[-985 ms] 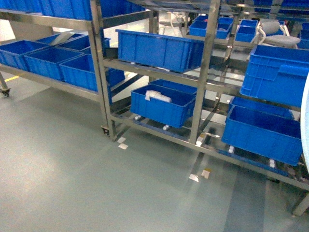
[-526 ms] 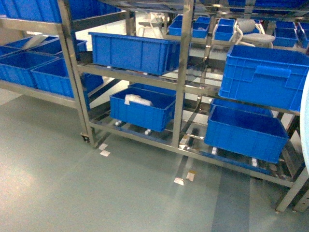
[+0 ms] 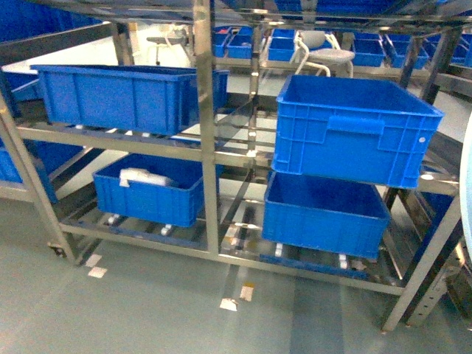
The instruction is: Place blue tray on left shelf second layer neatly
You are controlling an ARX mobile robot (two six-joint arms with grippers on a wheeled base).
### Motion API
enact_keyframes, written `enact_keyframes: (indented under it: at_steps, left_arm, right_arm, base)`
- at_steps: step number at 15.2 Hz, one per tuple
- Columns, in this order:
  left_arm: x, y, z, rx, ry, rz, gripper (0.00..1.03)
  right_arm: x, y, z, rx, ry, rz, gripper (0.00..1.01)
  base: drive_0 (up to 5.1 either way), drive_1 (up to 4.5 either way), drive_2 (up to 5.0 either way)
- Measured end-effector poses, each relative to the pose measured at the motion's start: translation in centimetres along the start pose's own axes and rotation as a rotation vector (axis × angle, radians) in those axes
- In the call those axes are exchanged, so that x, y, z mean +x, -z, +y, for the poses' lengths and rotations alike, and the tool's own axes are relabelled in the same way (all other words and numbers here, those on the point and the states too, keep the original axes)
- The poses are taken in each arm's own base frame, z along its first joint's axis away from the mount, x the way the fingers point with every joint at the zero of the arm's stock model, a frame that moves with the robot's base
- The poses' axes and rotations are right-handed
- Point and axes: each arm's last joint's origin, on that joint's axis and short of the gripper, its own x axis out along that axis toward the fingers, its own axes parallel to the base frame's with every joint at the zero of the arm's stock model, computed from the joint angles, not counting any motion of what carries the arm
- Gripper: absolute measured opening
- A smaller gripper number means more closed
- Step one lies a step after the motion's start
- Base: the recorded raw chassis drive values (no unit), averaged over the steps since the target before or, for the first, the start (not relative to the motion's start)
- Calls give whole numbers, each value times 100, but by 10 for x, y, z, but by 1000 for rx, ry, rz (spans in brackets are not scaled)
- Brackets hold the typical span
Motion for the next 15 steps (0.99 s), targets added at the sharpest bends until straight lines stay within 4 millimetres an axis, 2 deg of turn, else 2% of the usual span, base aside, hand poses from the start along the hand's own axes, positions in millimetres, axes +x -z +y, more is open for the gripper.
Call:
enact_keyframes:
  at_steps: [15]
  left_arm:
    - [0,0,0,0,3,0,98]
  right_arm:
    - [0,0,0,-1,1,-1,2]
  base:
    - [-164,-164,-164]
